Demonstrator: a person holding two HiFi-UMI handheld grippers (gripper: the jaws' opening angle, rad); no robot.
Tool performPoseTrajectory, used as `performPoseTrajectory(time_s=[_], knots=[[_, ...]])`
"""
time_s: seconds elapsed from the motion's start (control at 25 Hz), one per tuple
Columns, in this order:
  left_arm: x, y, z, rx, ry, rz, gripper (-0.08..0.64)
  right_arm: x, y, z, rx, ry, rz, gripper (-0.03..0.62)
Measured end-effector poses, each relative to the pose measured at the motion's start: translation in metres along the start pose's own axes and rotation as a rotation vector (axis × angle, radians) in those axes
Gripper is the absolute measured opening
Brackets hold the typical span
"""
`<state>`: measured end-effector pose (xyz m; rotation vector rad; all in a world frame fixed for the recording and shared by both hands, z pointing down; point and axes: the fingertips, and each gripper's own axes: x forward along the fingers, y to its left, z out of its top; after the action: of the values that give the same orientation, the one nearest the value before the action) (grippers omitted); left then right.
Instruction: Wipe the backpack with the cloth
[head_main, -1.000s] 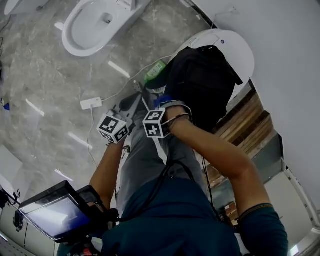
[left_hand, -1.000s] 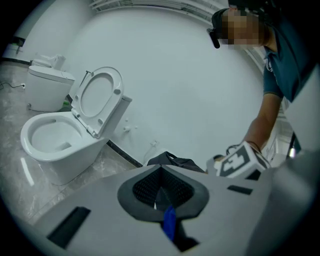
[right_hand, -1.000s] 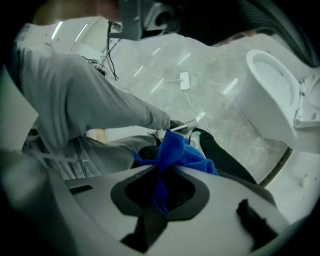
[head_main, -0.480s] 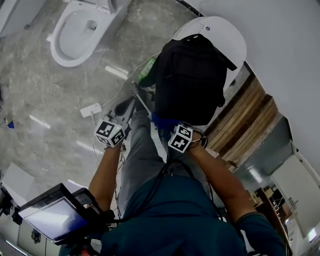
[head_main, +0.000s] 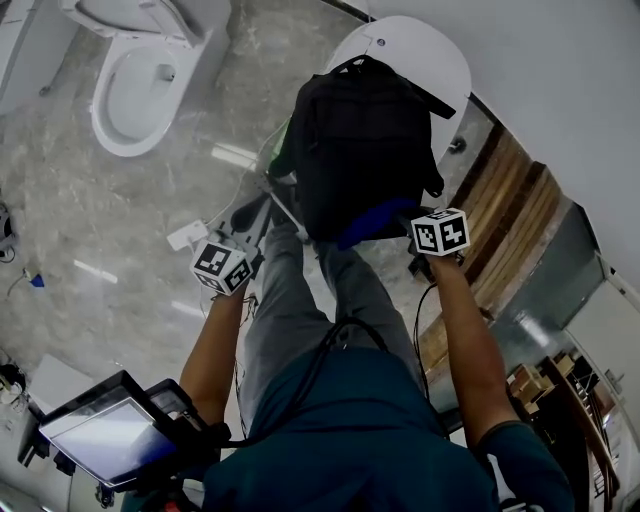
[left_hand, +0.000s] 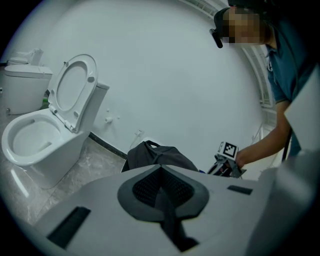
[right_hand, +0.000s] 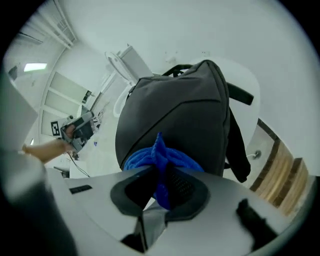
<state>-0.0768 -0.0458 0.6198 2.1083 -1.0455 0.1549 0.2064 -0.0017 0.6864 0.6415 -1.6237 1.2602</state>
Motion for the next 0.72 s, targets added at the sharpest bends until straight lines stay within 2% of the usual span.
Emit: performPoseTrajectory(time_s=[0.24,0.32,0.44,0.56,0.64,0.72], knots=[[-0.005,-0.019,0.016,0.038,-0.004,-0.021,0.005,-0.012,0.001,0.040,-0.131,0.030,-0.017,0.052],[-0.011,-0.025,0.022,0.050,-0.002,-0.022,0.005,-0.019,0.008,0.067,-0.136,-0.039,-0.006,0.051],[-0.022,-0.032,0.027,0.069,0.009,-0.024,0.006,-0.021,0.019,0.129,-0.154,-0.158,-0.017,0.051],[-0.031,-0.036,0.030,0.085,0.023,-0.031,0.005,-0.004,0.022,0.182,-0.171,-0.188,-0.059,0.052],[-0.034,-0.037,0.029,0.089,0.030,-0.033,0.005,0.005,0.020,0.194,-0.163,-0.188,-0.082,0.052],[-0.037,-0.039,0.028,0.089,0.038,-0.037,0.005,0.003,0.016,0.191,-0.135,-0.230,-0.087,0.051]])
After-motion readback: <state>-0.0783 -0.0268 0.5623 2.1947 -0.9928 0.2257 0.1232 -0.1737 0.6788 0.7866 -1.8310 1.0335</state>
